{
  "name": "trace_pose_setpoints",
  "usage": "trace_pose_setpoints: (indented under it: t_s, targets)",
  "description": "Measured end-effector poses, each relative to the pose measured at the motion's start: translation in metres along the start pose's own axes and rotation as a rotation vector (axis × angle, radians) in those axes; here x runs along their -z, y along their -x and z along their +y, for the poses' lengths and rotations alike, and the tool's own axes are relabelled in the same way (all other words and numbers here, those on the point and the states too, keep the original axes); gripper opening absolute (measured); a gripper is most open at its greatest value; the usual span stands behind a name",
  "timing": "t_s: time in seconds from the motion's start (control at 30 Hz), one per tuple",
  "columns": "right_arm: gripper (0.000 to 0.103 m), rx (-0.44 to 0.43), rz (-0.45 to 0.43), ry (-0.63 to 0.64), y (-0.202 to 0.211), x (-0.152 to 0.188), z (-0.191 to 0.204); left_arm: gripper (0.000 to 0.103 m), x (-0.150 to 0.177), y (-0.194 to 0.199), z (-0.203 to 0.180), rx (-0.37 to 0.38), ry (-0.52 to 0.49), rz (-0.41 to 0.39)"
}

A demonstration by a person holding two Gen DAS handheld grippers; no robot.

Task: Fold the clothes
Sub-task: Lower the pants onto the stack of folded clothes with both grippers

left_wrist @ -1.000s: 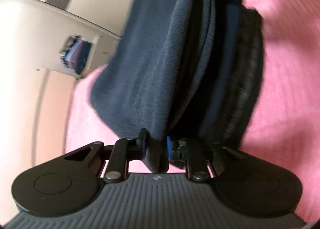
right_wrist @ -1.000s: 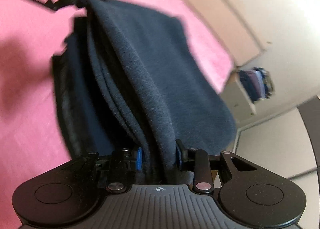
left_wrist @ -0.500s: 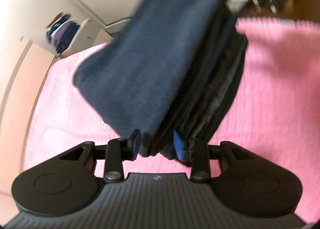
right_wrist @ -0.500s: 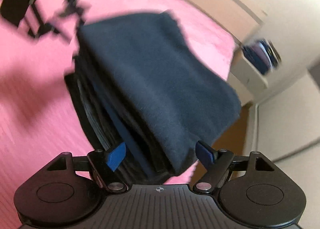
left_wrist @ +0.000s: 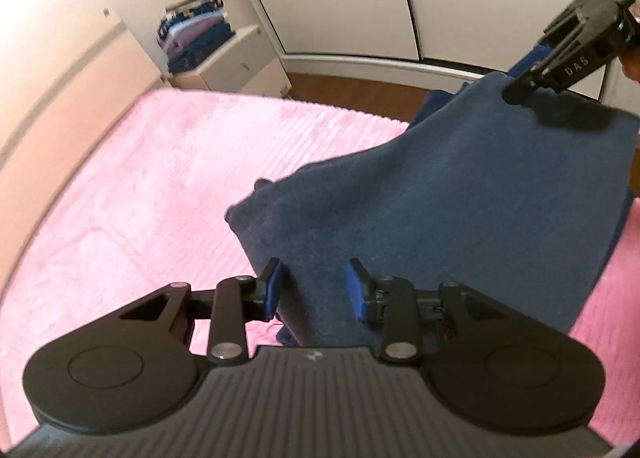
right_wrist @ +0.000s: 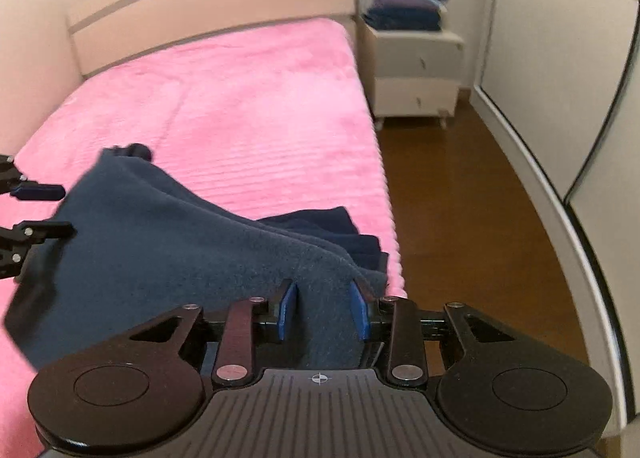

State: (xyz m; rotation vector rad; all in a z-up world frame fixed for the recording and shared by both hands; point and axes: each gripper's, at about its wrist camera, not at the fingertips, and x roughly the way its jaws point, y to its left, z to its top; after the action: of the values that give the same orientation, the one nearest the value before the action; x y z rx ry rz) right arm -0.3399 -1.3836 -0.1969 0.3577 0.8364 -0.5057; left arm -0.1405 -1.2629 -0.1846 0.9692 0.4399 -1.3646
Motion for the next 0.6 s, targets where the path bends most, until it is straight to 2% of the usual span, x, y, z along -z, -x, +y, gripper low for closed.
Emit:
trace_pose_setpoints:
  t_s: [0.13, 0.27, 0.4, 0.5, 0.6]
  targets:
    - [0.033, -0.013, -0.006, -0.008, -0.002, 0.004, -0.012, 0.027, 0.004, -0.021, 0.005, 0.017, 0.026, 0.041]
    - [0.033, -0.020, -0.025, -0.018, -0.003, 0.008, -0.013, 0.025, 0.013, -0.030, 0.005, 0.009, 0.053, 0.038]
    - [0.033, -0.014, -0.011, 0.002, -0.008, 0.003, -0.009, 0.025, 0.008, -0.030, 0.006, 0.013, 0.056, 0.052]
    - [0.034, -0.019, -0.008, 0.013, -0.002, -0.004, -0.005, 0.026, 0.003, -0.018, 0.013, 0.022, 0.062, 0.048]
    - [0.034, -0.023, -0.067, -0.001, 0.023, -0.002, -0.001, 0.026, 0.009, 0.012, 0.016, 0.012, 0.098, 0.007]
